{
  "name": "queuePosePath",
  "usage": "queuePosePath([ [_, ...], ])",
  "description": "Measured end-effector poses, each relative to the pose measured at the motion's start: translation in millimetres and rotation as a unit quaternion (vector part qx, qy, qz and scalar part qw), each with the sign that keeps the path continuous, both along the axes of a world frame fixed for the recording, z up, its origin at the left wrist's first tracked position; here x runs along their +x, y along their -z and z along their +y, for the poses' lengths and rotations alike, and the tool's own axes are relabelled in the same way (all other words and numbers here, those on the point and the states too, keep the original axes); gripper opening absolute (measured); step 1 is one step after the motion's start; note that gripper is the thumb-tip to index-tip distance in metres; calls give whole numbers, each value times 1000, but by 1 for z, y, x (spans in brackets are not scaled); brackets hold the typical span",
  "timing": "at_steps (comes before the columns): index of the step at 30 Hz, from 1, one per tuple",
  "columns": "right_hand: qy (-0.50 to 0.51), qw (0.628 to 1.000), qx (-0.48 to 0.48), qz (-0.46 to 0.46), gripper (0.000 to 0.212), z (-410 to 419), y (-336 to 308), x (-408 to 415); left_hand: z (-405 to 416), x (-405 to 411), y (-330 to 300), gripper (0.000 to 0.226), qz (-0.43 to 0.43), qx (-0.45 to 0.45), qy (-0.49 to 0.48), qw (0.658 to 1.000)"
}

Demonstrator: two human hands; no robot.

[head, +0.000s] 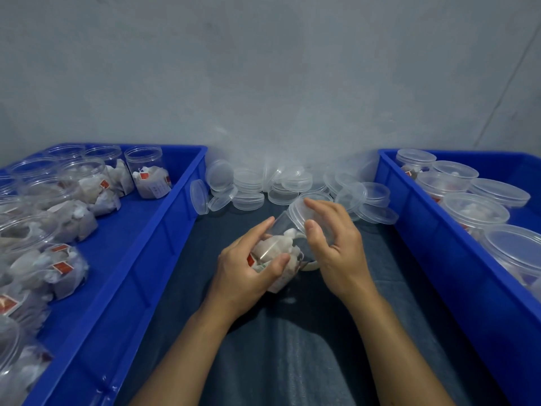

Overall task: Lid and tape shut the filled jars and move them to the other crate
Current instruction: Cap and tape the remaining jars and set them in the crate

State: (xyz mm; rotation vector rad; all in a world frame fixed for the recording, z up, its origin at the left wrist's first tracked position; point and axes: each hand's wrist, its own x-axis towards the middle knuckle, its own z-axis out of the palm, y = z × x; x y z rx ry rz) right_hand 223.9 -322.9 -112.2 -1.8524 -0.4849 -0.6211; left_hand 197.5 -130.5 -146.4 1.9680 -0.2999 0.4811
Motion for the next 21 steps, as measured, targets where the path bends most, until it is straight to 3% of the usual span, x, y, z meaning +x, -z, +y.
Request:
queuePosePath([
  [21, -57, 998, 39, -2, 45, -2, 9, 7, -2, -1, -1, 71, -15, 9, 5, 1000],
])
